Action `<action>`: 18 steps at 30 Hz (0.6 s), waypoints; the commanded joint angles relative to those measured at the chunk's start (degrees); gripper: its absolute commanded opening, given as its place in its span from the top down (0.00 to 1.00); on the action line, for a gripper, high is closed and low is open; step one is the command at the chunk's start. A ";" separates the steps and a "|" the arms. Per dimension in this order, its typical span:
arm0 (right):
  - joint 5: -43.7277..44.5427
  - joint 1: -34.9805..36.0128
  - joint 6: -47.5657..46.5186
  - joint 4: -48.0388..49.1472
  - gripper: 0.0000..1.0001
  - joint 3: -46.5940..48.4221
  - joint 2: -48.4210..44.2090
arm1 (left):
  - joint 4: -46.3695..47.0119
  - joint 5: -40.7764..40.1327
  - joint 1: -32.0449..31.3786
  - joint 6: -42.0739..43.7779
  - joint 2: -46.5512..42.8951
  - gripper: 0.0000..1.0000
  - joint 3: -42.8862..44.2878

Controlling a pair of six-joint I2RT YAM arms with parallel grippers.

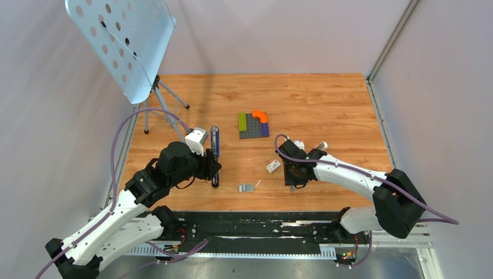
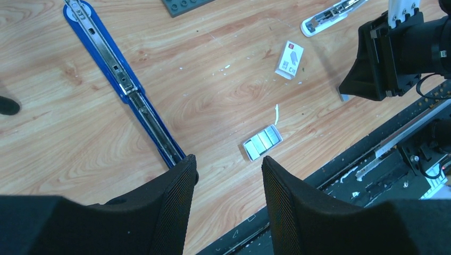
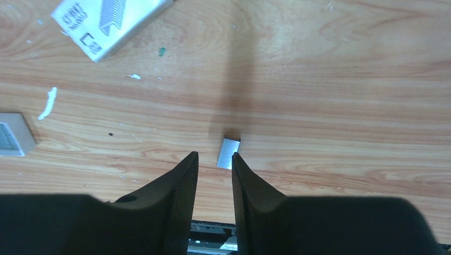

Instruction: Load the staples into the stapler

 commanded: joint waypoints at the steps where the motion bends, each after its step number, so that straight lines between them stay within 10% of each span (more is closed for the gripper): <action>1: 1.41 -0.84 1.19 -3.65 0.67 0.36 2.17 | -2.13 -0.19 0.32 1.87 -1.78 0.48 2.05; 18: 1.69 -0.89 1.56 -1.52 0.68 -2.03 3.20 | -3.03 -1.21 0.31 3.32 -4.12 0.47 1.37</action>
